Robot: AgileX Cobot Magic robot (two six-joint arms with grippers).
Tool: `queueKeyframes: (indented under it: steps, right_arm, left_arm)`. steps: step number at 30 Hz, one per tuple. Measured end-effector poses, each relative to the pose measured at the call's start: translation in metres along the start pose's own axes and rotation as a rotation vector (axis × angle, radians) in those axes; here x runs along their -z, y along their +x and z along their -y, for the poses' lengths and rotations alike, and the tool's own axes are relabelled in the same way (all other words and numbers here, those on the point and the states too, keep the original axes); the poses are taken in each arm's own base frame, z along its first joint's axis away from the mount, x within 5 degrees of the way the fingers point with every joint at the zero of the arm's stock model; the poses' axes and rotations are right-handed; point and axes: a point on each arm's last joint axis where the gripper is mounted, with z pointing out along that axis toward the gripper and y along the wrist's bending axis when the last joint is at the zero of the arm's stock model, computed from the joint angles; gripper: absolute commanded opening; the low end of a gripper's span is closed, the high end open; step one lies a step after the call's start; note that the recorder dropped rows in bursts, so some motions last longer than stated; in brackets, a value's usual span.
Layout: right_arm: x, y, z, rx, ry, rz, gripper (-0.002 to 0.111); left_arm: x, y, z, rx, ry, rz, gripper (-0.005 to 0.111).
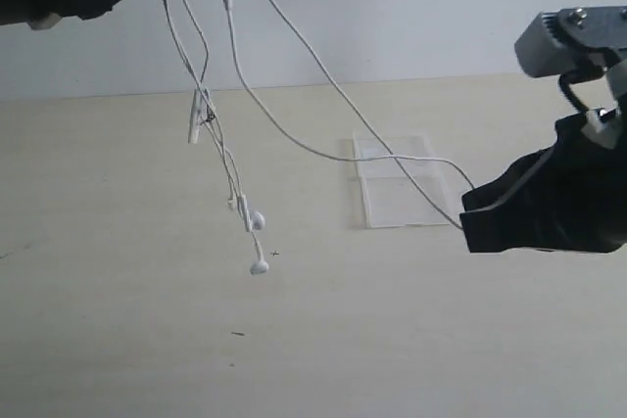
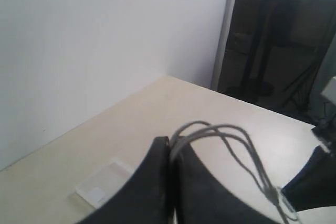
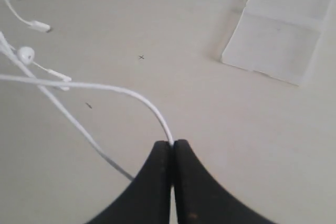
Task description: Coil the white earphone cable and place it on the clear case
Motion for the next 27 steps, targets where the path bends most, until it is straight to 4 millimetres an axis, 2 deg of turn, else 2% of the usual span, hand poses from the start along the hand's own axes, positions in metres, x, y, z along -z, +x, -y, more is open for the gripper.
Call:
queueKeyframes:
  steps: [2,5,9,10,12,21,23,27]
  right_arm:
    - [-0.011,0.002,0.002,0.000,0.002,-0.007,0.002]
    - [-0.024,0.000,0.001,0.005,-0.018,-0.010,0.016]
    - [-0.030,-0.002,-0.005,-0.015,-0.091,0.002,0.053]
    - [-0.031,-0.002,-0.008,-0.016,-0.123,-0.001,0.060]
    - [-0.031,-0.002,-0.012,-0.027,-0.166,-0.004,0.068]
    - [-0.020,0.007,-0.027,-0.039,-0.333,-0.101,0.070]
    - [-0.012,0.005,-0.031,-0.028,-0.367,-0.073,0.070]
    - [-0.001,-0.012,-0.042,0.098,-0.493,0.152,0.070]
  left_arm:
    - [0.000,-0.004,0.002,0.001,0.023,0.010,0.000]
    - [0.000,-0.008,0.004,0.011,0.044,0.022,0.000]
    - [0.001,-0.010,0.005,0.016,0.046,0.023,0.000]
    - [0.001,-0.010,0.005,0.017,0.046,0.024,0.000]
    - [0.000,-0.010,0.004,0.019,0.039,0.022,0.000]
    - [0.001,-0.008,-0.012,0.014,-0.139,0.007,0.000]
    - [0.002,-0.008,-0.014,0.009,-0.159,0.004,0.000]
    - [0.002,-0.003,-0.014,-0.064,-0.160,-0.056,0.000]
